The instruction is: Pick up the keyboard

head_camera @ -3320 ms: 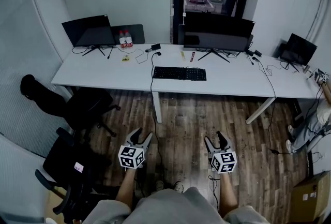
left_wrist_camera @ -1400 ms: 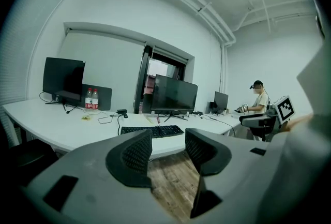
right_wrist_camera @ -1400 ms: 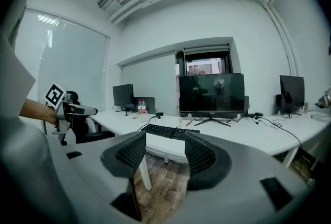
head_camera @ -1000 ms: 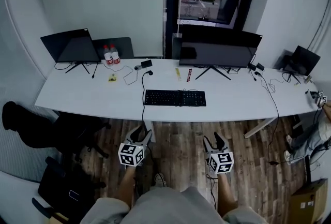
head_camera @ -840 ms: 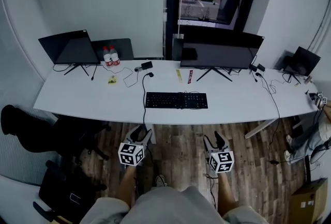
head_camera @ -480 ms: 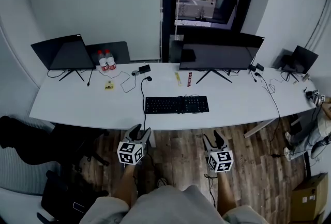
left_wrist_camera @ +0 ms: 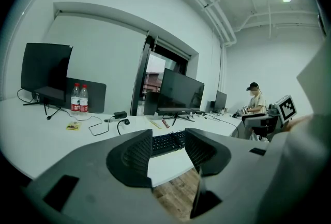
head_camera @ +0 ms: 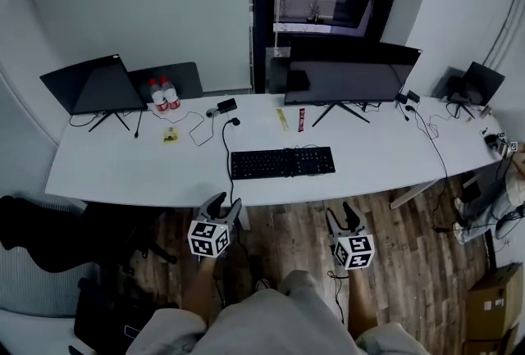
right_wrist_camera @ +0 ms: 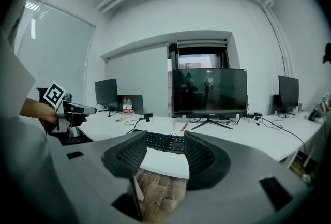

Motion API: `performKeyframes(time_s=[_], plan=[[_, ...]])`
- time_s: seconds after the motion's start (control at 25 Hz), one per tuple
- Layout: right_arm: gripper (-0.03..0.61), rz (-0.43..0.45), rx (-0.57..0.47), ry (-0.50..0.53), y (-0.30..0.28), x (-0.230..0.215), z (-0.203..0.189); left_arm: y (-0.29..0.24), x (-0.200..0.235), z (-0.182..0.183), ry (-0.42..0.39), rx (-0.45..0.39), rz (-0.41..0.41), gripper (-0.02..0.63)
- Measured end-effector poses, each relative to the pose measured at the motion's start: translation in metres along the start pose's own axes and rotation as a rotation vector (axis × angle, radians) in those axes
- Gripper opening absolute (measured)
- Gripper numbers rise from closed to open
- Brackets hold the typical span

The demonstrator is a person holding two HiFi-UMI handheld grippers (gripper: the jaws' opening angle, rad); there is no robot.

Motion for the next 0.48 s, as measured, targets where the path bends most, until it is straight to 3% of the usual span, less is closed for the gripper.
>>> performKeyframes(time_s=[0.48], plan=[[0.206,0.013,0.018,-0.001,-0.028,-0.008,-0.003,-0.023,0.01,-0.005,0.008,0.027,0.0,0.193]])
Point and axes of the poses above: the fingertips, and each gripper's own axes: y backward along the fingers, x to its left, z out of its top, the point moved 10 cm from there along y, backward along the fingers, and after that the axes turned 1 degree about -z, right-handed, at the moved point
